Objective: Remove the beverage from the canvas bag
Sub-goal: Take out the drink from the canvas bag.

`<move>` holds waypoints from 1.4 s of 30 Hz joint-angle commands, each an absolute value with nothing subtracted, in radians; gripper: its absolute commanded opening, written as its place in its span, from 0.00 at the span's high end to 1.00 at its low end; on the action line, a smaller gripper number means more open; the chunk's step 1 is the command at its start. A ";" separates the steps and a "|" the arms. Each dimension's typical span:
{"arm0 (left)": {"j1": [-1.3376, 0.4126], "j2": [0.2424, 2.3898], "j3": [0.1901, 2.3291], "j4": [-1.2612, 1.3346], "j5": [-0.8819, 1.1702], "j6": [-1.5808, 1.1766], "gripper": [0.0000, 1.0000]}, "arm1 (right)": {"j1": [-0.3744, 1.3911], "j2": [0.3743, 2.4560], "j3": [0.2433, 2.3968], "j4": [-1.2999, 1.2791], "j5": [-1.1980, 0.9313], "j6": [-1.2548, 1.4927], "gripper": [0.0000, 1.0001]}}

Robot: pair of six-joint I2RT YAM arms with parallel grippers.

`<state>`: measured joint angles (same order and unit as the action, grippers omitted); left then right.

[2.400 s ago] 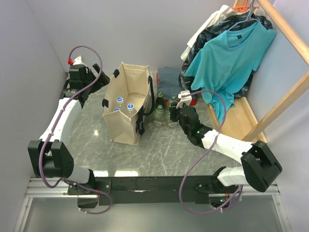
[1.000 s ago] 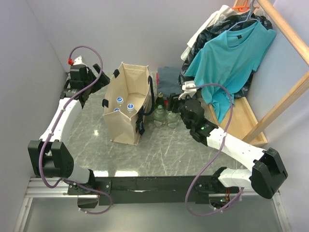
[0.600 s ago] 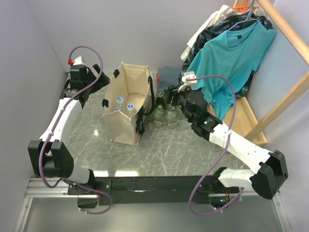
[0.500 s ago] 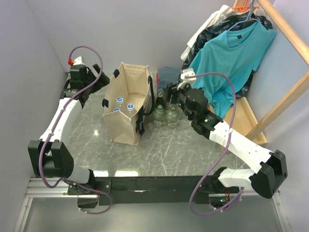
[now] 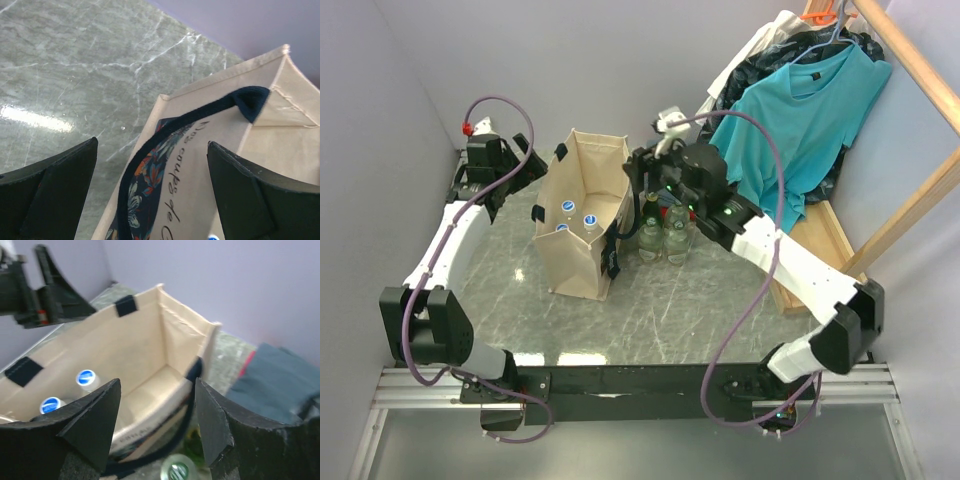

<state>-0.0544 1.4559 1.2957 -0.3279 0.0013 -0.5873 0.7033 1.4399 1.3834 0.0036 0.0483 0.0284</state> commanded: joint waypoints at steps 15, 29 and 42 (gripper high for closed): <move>-0.009 1.489 1.348 -0.327 -0.055 -0.594 0.04 | 0.733 1.825 1.799 -0.187 -0.261 -0.035 0.32; 0.038 1.483 1.333 -0.313 -0.086 -0.634 0.04 | 0.735 2.026 2.020 -0.322 -0.391 -0.055 0.31; 0.046 1.471 1.309 -0.298 -0.055 -0.630 0.04 | 0.739 2.019 1.988 -0.333 -0.468 -0.054 0.31</move>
<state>0.0452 1.4963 1.3205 -0.3370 -0.0746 -0.6224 0.7288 2.0281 1.9690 -0.3325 -0.4332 -0.0467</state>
